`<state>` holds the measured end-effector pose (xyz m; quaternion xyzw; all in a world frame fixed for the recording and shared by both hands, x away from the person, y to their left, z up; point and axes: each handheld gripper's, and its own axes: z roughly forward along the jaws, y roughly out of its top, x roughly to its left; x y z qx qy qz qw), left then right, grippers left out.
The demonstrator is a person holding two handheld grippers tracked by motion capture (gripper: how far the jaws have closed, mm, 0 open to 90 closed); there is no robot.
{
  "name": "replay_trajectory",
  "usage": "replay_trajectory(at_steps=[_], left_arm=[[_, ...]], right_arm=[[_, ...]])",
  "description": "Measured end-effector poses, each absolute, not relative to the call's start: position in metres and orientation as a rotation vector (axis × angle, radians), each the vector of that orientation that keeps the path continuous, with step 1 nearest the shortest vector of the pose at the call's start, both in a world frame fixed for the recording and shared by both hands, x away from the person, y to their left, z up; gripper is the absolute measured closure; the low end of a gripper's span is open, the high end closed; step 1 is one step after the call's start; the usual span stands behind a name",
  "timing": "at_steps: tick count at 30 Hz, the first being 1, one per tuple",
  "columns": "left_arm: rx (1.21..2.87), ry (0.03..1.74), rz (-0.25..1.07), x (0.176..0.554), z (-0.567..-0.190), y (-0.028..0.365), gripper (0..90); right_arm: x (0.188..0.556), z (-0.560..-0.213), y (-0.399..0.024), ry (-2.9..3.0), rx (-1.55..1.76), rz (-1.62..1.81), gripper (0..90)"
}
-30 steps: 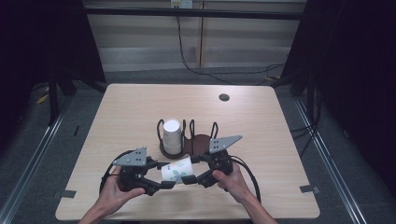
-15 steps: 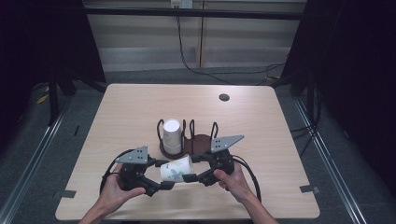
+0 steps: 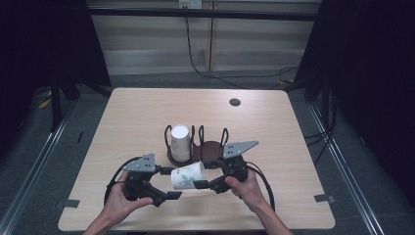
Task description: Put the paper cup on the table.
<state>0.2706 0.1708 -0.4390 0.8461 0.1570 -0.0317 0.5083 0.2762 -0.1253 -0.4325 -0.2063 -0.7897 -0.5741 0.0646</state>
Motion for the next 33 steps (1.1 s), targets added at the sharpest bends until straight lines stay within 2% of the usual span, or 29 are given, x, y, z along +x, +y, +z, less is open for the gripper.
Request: replay_trajectory(at_steps=[16,28,33], left_arm=[[2.088,0.496,-0.024,0.273,-0.449,0.190,18.2],[2.133,0.519,0.042,0.272,-0.453,0.203,17.3],[2.118,0.534,0.031,0.273,-0.456,0.208,17.7]], right_arm=[[0.279,-0.432,-0.131,-2.463,-0.704,-1.669,27.3],[0.279,-0.429,-0.146,-2.502,-0.772,-1.616,27.3],[0.273,-0.433,-0.155,-2.509,-0.807,-1.612,27.3]])
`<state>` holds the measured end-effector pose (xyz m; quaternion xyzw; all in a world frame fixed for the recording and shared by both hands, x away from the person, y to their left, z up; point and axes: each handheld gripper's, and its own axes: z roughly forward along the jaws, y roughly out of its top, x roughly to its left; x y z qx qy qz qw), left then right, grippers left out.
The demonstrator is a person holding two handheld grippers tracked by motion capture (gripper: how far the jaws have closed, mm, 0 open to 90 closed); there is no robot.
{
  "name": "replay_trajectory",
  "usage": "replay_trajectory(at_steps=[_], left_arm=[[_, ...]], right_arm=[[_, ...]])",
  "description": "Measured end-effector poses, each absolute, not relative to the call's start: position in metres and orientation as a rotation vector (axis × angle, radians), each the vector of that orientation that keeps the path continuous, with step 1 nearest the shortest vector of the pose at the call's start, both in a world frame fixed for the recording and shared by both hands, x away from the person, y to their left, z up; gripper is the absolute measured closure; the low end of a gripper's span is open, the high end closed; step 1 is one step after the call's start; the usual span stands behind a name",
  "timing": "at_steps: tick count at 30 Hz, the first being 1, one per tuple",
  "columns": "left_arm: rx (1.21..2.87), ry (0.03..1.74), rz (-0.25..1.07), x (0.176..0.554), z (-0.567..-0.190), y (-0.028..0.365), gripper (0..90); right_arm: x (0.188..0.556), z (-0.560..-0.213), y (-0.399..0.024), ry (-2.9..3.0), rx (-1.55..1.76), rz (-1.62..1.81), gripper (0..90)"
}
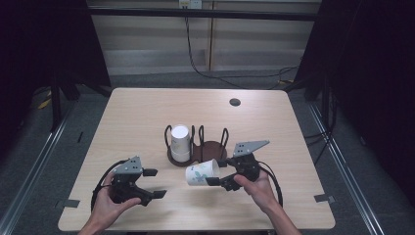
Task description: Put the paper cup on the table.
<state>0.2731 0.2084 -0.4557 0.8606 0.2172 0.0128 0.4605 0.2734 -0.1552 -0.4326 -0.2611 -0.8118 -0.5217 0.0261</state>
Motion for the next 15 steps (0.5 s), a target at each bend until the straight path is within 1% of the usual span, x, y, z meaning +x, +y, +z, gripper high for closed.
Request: replay_trajectory(at_steps=[5,10,15], left_arm=[[2.117,0.546,0.038,0.273,-0.458,0.208,17.4],[2.147,0.538,0.012,0.275,-0.462,0.207,16.8],[2.134,0.555,0.028,0.275,-0.462,0.209,16.5]], right_arm=[[0.271,-0.433,-0.167,-2.514,-0.850,-1.615,27.1],[0.268,-0.428,-0.177,-2.526,-0.873,-1.621,27.1],[0.266,-0.425,-0.186,-2.540,-0.901,-1.604,27.0]])
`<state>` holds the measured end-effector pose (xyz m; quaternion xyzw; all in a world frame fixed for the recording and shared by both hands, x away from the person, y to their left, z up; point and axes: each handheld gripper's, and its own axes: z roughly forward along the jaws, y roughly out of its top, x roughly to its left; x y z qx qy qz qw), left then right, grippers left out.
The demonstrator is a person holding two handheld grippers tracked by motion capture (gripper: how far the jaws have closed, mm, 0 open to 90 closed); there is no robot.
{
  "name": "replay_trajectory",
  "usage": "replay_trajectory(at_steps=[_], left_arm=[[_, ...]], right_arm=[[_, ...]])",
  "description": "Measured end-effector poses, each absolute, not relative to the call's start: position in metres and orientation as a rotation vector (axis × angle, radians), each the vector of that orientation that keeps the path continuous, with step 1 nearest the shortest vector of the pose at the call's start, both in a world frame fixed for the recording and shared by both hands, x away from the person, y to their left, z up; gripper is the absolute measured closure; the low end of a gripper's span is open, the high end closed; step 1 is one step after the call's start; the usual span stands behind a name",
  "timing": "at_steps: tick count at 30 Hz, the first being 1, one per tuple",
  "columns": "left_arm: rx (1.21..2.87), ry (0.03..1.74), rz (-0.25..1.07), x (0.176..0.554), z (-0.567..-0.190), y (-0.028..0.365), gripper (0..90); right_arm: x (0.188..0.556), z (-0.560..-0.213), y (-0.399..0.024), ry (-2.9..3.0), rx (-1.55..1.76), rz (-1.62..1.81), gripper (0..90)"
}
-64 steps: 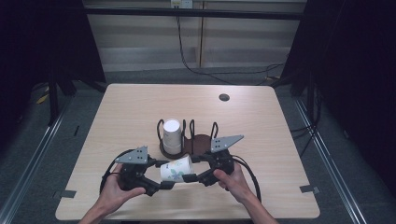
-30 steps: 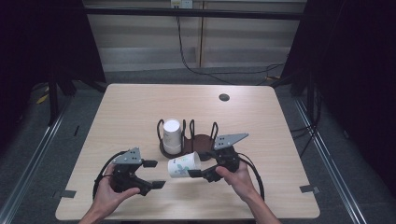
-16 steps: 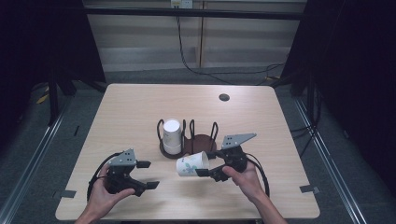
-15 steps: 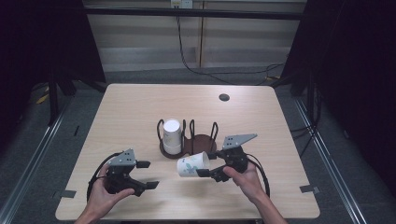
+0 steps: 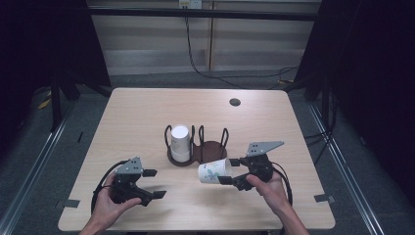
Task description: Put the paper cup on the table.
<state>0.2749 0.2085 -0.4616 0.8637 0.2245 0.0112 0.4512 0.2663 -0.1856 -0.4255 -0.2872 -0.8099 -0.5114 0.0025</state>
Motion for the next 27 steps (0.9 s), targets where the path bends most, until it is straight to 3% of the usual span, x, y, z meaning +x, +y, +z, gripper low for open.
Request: replay_trajectory(at_steps=[27], left_arm=[[2.166,0.536,0.007,0.273,-0.466,0.210,16.2]], right_arm=[[0.278,-0.417,-0.227,-2.631,-1.061,-1.426,26.6]])
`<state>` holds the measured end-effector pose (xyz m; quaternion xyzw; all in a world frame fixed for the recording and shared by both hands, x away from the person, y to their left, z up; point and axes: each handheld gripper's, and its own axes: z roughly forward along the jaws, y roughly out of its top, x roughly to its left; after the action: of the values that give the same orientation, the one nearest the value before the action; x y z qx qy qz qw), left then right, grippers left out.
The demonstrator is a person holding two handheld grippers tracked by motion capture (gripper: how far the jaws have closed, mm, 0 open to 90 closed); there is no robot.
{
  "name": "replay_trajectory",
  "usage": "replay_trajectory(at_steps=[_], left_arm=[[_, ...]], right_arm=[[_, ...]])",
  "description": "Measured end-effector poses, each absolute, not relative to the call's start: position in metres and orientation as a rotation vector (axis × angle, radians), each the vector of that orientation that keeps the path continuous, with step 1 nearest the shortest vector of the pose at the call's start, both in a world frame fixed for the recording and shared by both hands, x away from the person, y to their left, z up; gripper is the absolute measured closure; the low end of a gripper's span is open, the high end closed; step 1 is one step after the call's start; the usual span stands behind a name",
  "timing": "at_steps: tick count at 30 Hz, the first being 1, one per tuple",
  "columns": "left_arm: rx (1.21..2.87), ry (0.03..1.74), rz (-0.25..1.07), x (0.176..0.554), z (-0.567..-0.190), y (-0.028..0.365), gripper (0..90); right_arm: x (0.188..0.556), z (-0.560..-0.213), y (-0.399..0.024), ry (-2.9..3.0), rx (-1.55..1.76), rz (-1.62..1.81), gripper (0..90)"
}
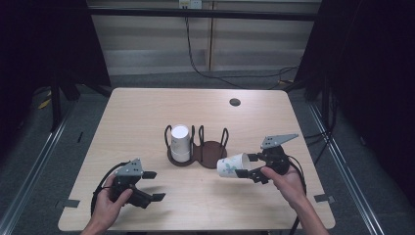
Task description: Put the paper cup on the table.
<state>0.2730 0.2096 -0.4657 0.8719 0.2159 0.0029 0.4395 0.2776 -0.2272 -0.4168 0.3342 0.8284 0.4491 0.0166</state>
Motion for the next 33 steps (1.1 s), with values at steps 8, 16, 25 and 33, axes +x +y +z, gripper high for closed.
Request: replay_trajectory(at_steps=[8,16,25,33], left_arm=[[2.165,0.533,0.007,0.273,-0.466,0.210,16.2],[2.165,0.514,0.014,0.272,-0.464,0.211,16.2],[2.172,0.510,0.024,0.272,-0.464,0.211,16.2],[2.160,0.520,0.021,0.272,-0.465,0.211,16.2]], right_arm=[[0.283,-0.416,-0.238,2.583,1.076,1.305,26.6],[0.291,-0.415,-0.250,2.576,1.135,1.231,26.4],[0.299,-0.408,-0.256,2.575,1.160,1.152,26.0],[0.310,-0.405,-0.257,2.580,1.191,1.064,25.8]])
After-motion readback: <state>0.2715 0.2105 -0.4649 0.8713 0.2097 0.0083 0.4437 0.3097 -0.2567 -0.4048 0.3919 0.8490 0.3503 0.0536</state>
